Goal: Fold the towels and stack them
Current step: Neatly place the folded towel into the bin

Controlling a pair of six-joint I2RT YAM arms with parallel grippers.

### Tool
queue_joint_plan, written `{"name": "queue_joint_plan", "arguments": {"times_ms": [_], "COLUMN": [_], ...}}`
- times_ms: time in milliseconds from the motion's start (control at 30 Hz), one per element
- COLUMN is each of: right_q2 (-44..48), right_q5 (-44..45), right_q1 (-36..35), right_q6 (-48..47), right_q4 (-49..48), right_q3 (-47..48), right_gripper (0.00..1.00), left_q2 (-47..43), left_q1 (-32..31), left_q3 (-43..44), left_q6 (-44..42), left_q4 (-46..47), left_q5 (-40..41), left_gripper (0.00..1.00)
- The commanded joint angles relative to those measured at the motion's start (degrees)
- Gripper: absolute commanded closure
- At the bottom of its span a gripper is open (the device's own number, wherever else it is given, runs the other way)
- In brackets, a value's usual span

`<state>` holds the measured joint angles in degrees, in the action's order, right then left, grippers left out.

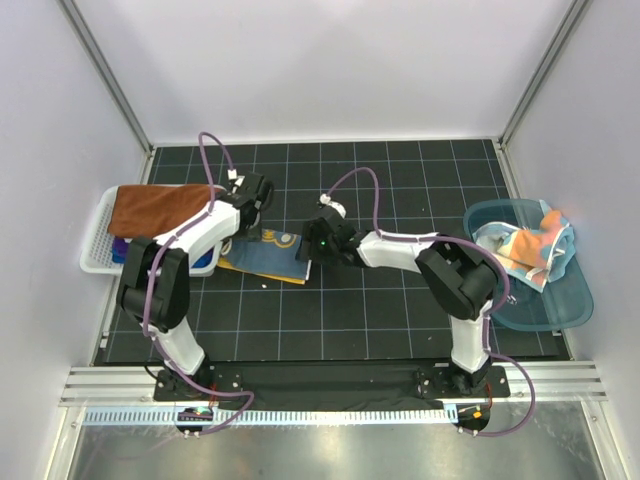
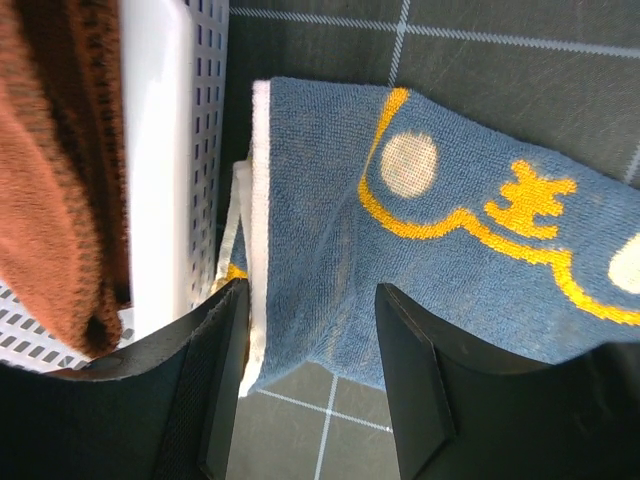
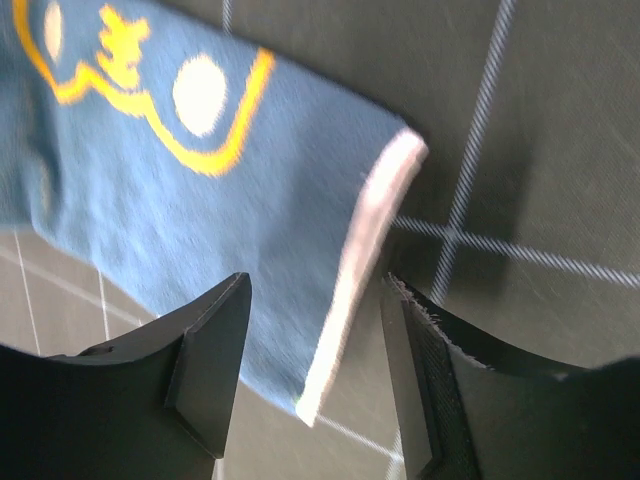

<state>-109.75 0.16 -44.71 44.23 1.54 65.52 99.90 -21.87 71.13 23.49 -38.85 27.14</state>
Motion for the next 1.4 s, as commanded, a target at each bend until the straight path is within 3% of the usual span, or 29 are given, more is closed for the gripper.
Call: {"name": "queue_joint_plan", "arguments": {"times_ms": [0, 200, 367, 533, 733, 1033, 1167, 1233, 1367], "right_q2": [-1.8, -8.1, -11.1, -11.5, -9.7, 5.0, 11.5, 15.1, 20.3], "right_q5": [8.1, 19.1, 22.1, 25.2, 29.5, 26.2, 21.5, 19.1, 18.6], "right_q1": [-2.3, -5.3, -5.5, -5.6, -5.2, 0.2, 3.0, 3.8, 3.9], "right_q6": [2.5, 1.3, -0.4, -2.4, -6.2, -13.7, -15.1, -14.9, -13.2], "right_q4": [1.4, 21.6, 27.9, 30.6, 32.5, 26.1, 21.5, 19.8, 19.5], "right_q3": [6.8, 19.9, 23.2, 21.6, 16.8, 0.3, -5.1, -7.5, -9.6], "right_gripper": [0.39, 0.62, 0.77, 0.82, 0.83, 0.81, 0.75, 0.65, 0.58], "left_q2": [-3.4, -3.9, -4.4, -4.4, -5.7, -6.9, -6.2, -5.7, -4.0], "left_q1": [1.1, 2.4, 2.9, 3.1, 3.0, 2.9, 2.7, 2.6, 2.5], "left_q3": [1.6, 1.6, 1.1, 0.4, 0.0, -3.1, -4.8, -5.1, -6.7], "left_q6": [-1.2, -0.9, -0.3, 0.4, 1.0, 3.3, 4.5, 4.6, 5.1], "left_q4": [0.7, 1.1, 1.8, 2.3, 3.0, 6.4, 8.7, 9.7, 11.5], "left_q5": [-2.3, -5.1, -7.1, -8.9, -11.1, -20.1, -25.5, -29.0, -34.3], "left_gripper": [0.43, 0.43, 0.42, 0.42, 0.41, 0.37, 0.37, 0.37, 0.36]}}
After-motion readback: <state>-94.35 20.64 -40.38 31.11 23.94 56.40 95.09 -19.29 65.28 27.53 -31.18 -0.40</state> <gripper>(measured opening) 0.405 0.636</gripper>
